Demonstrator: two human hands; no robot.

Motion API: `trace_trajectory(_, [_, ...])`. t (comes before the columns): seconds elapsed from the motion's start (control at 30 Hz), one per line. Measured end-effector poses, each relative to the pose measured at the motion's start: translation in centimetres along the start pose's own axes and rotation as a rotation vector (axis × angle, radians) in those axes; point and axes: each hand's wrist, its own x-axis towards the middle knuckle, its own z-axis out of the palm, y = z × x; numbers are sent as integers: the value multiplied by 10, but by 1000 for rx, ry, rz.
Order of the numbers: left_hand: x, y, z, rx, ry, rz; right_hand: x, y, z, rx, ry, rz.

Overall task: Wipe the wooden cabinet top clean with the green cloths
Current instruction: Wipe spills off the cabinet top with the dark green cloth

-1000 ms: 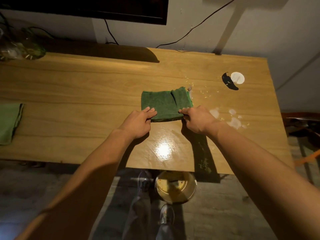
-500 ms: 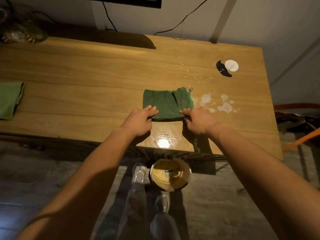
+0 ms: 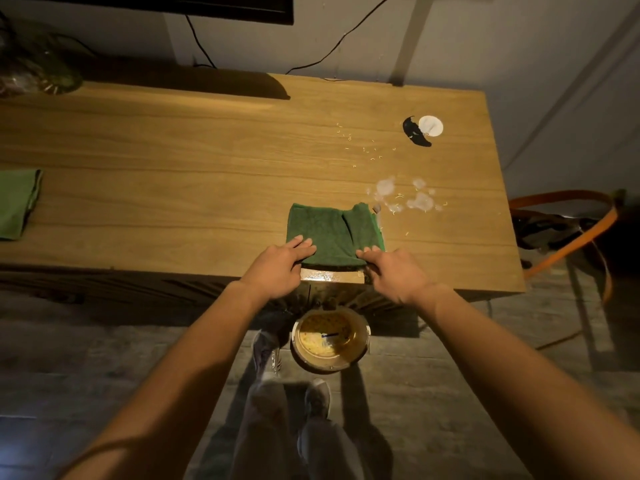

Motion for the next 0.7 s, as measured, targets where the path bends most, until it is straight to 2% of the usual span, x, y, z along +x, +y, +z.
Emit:
trace_trajectory(0.47, [-40, 27, 17, 240, -111, 61, -55, 0, 31, -88, -30, 1])
trace_trajectory(0.7, [-57, 31, 34, 296, -98, 77, -65, -3, 63, 88, 50, 85])
